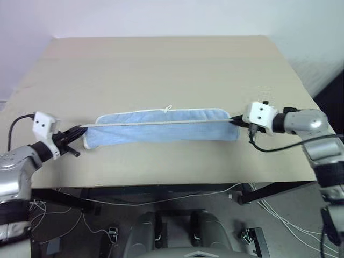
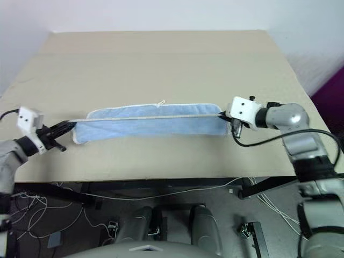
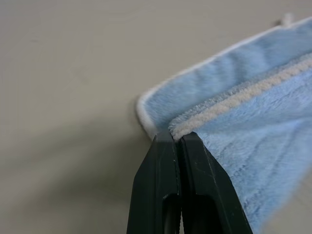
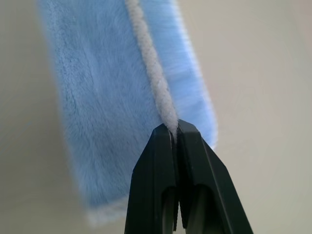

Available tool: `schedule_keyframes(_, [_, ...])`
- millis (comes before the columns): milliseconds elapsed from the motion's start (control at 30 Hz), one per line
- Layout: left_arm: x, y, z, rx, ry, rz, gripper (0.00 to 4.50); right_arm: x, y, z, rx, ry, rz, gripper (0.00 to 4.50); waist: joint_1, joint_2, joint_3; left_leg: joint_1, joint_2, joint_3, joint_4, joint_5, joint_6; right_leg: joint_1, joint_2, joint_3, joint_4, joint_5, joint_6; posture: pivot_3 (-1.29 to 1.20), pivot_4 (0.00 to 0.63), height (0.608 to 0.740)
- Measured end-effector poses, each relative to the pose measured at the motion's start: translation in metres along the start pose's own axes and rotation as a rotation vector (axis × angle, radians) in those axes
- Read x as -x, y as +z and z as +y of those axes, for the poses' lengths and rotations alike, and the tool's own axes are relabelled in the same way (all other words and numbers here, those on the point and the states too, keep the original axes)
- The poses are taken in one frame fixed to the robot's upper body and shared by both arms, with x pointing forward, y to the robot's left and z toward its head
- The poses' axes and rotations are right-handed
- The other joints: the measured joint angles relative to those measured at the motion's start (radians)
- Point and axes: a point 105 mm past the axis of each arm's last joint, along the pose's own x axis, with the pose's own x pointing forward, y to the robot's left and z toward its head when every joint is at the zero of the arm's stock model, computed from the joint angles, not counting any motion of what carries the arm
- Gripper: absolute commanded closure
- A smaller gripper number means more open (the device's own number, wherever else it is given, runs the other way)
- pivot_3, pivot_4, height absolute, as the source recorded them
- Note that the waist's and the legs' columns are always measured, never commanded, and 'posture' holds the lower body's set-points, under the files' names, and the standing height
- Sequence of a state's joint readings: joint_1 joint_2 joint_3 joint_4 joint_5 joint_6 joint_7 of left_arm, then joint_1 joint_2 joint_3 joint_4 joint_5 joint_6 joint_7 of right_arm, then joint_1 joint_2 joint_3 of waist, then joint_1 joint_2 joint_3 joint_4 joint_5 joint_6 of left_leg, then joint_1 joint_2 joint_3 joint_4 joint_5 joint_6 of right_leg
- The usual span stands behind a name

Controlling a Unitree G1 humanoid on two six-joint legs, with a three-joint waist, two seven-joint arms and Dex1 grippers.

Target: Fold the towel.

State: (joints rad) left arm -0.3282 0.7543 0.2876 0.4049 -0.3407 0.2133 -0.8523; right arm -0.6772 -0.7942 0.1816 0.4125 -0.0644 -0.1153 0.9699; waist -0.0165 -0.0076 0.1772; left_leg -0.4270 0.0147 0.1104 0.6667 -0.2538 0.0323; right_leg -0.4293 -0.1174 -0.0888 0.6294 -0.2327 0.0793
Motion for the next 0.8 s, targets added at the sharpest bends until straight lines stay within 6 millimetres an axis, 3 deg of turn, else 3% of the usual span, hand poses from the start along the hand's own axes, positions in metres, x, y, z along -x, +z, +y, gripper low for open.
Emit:
schedule_keyframes(200, [-0.034,-0.005,0.008,-0.040,0.064,0.024,4.50,-0.026,-0.012,-0.020,0.064,-0.095,0.063,4.44,-0.001,0.000,0.000,0.000,0.000,0.002,0.000,0.000,0.000,0.000,0.003,0.000,0.000,0.000,0.001,0.00,0.150,0.740])
schedule_keyframes(433, [-0.052,-0.005,0.010,-0.066,0.098,0.025,4.50,-0.035,-0.017,-0.032,0.088,-0.148,0.092,4.44,-0.002,0.000,0.000,0.000,0.000,0.002,0.000,0.001,0.000,0.001,0.004,0.000,0.001,0.000,0.001,0.00,0.150,0.740])
schedule_keyframes(533, [-0.055,-0.005,0.014,-0.054,0.128,0.026,3.80,-0.040,-0.022,-0.025,0.081,-0.126,0.102,3.78,-0.002,0.000,0.000,0.000,0.000,0.002,0.001,0.001,0.000,0.001,0.004,0.000,0.001,0.000,0.002,0.00,0.150,0.740])
schedule_keyframes(800, [-0.058,-0.006,0.012,-0.031,0.124,0.011,1.09,-0.037,-0.029,-0.024,0.056,-0.118,0.119,1.13,-0.002,0.000,0.000,0.000,0.000,0.002,0.001,0.001,0.000,0.001,0.004,0.000,0.001,0.000,0.002,0.00,0.150,0.740])
